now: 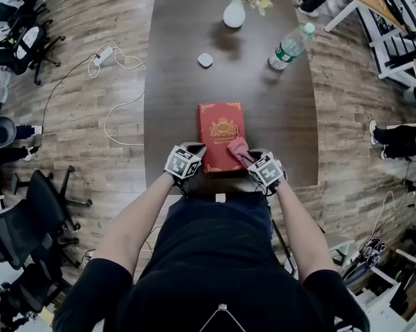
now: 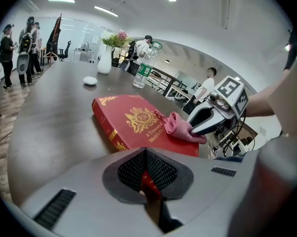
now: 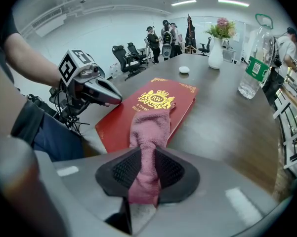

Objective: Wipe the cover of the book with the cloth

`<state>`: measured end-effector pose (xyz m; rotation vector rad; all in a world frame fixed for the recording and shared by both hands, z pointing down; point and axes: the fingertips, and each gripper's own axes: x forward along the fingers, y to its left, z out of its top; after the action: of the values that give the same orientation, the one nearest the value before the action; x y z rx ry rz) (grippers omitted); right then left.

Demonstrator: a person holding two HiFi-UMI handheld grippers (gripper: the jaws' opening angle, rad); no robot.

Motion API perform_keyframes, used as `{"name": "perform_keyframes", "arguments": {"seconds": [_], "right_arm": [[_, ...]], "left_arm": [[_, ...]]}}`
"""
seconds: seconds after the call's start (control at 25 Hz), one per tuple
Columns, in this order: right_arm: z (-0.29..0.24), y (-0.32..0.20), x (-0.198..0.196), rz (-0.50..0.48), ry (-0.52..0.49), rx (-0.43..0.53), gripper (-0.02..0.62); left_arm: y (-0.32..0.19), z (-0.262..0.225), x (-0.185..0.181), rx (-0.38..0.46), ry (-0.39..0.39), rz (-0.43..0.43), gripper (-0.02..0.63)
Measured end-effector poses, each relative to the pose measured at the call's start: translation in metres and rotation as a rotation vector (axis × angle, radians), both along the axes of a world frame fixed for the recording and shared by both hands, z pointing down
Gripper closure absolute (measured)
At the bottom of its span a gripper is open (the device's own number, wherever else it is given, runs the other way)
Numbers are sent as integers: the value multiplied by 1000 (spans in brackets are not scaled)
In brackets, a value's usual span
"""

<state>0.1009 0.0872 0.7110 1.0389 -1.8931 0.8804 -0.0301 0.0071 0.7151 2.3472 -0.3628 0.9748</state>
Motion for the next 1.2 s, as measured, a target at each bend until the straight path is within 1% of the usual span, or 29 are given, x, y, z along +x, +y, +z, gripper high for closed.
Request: {"name": "perform_keyframes", "arguments": {"seconds": [0.08, 0.2, 0.32, 0.64, 0.8, 0.96, 1.2], "right_arm": [[0, 0, 0, 0, 0, 0, 500], [0, 0, -1, 0, 0, 0, 500], [-1, 0, -1, -5, 2, -1, 500], [-2, -1, -3, -38, 20, -4, 500], [-3, -2, -8, -51, 14, -13, 500], [-4, -4, -17, -72, -1, -22, 500], [-1, -9, -38, -134, -24, -25, 500]], "left_arm": [[-12, -1, 5, 14, -3, 8, 611], [-24, 1, 11, 39, -21, 42, 611], [-26, 1, 14, 41, -13, 60, 611], [-26, 2, 15, 19, -2, 44, 611], [-26, 2, 14, 11, 5, 41, 611], [-26, 2, 14, 7, 11, 41, 611], [-25, 2, 16, 4, 14, 42, 611]]}}
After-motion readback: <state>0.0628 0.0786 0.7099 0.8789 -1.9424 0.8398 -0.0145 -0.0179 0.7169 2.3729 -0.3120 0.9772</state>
